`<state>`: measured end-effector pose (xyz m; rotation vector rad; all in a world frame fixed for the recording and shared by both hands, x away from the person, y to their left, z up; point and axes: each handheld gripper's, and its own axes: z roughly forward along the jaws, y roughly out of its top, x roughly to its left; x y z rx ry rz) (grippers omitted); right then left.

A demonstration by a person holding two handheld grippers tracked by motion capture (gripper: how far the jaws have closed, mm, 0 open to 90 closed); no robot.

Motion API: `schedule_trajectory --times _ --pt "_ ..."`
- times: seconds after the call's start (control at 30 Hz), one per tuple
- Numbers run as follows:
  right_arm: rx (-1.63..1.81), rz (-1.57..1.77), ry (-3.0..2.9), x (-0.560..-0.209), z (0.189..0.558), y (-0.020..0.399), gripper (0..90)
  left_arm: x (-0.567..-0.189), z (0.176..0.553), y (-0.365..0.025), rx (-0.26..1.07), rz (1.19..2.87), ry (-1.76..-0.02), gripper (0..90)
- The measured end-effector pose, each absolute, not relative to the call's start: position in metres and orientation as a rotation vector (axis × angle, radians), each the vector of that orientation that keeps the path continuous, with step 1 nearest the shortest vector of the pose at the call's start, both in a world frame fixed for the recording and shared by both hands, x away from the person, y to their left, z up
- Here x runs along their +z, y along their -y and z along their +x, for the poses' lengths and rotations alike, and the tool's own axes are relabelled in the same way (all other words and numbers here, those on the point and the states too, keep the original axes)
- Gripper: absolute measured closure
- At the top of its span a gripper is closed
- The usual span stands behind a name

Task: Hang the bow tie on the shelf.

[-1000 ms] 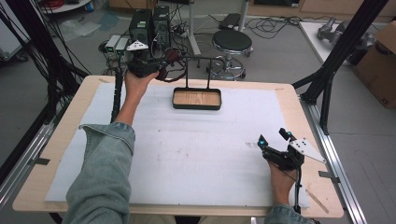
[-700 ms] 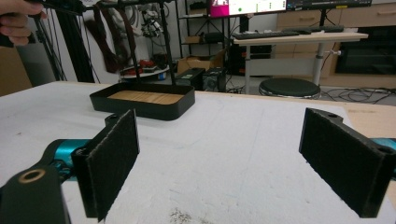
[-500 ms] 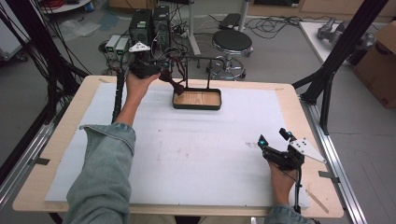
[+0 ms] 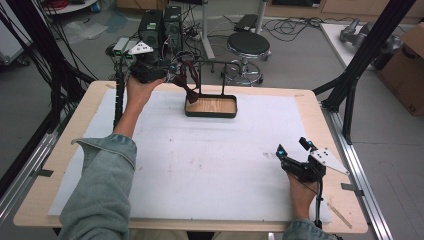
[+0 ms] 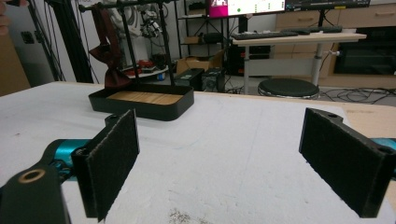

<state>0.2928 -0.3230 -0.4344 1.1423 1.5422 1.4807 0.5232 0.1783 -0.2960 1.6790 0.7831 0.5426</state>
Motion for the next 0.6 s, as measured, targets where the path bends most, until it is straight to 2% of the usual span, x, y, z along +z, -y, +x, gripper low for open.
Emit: schedule_trajectory --times 0.27,0.6 --pt "1.481 1.144 -1.540 -0.434 0.293 0.323 11.2 -0.287 0.506 -0.189 0.554 1.669 -0.750 56.8" --pt "1.480 1.145 -1.538 -0.434 0.293 0.323 11.2 -0.276 0.485 -0.207 0.574 1.631 -0.758 45.3"
